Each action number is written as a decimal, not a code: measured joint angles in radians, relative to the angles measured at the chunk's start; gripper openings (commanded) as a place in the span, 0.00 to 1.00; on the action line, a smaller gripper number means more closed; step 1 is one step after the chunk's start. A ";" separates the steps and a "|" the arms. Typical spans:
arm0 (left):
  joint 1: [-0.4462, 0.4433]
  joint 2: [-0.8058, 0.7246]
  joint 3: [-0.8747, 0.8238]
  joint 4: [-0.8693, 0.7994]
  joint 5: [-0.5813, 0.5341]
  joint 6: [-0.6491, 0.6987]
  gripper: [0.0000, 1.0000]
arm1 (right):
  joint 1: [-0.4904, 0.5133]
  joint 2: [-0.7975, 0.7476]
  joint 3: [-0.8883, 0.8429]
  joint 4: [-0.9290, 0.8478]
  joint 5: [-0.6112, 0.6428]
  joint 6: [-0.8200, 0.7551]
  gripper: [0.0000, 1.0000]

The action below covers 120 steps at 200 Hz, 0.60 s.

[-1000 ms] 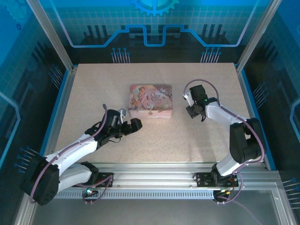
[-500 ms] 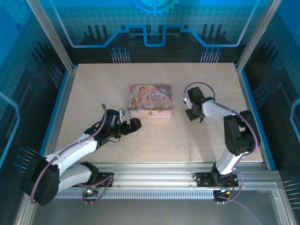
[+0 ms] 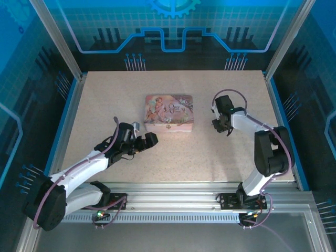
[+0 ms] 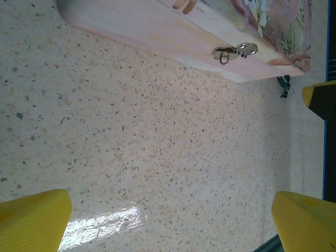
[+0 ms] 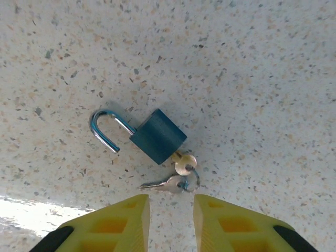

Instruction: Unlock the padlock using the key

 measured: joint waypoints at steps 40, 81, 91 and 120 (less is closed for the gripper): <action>0.014 -0.024 0.002 -0.031 -0.016 0.009 0.99 | 0.001 -0.084 0.003 -0.008 -0.004 0.026 0.38; 0.058 -0.056 0.056 -0.119 -0.049 0.057 0.99 | 0.001 -0.194 -0.002 -0.002 -0.039 0.070 0.49; 0.071 -0.060 0.091 -0.158 -0.063 0.077 0.99 | 0.001 -0.226 -0.013 0.006 -0.048 0.079 0.81; 0.126 -0.063 0.208 -0.251 -0.111 0.147 0.99 | 0.002 -0.316 -0.064 0.023 -0.060 0.115 1.00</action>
